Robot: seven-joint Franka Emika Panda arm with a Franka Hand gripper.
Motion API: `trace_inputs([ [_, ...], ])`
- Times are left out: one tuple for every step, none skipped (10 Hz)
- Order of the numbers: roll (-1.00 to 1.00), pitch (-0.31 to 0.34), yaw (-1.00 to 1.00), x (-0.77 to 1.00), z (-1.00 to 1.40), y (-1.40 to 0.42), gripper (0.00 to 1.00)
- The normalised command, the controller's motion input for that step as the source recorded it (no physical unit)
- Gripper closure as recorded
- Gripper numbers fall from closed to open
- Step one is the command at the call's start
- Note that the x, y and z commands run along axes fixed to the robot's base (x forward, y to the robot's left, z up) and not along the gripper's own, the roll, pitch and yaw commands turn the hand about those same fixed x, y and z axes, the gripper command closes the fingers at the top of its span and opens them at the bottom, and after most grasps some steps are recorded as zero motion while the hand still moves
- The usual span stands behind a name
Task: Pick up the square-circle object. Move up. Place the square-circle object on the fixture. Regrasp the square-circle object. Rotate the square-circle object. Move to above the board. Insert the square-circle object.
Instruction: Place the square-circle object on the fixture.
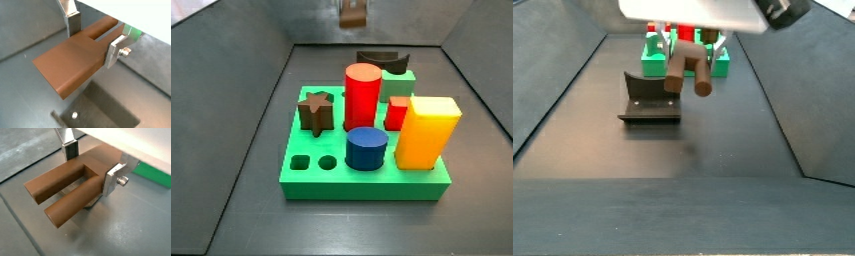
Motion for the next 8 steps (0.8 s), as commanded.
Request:
trace_inputs([
  [0.22,-0.122,-0.02,0.05,-0.16,-0.08,1.00],
  [-1.00,0.110,0.02,1.00,0.70,-0.83,1.00],
  [-1.00,0.126,0.02,1.00,0.71,-0.82,1.00],
  [-1.00,0.147,0.01,0.97,0.66,-0.67,1.00],
  [-1.00,0.153,-0.01,0.75,0.43,-0.29,1.00],
  [-1.00,0.155,-0.02,0.59,0.22,-0.16,1.00],
  [-1.00,0.149,-0.03,0.46,0.07,-0.09,1.00],
  [-1.00,0.158,-0.04,0.33,0.04,-0.03,1.00],
])
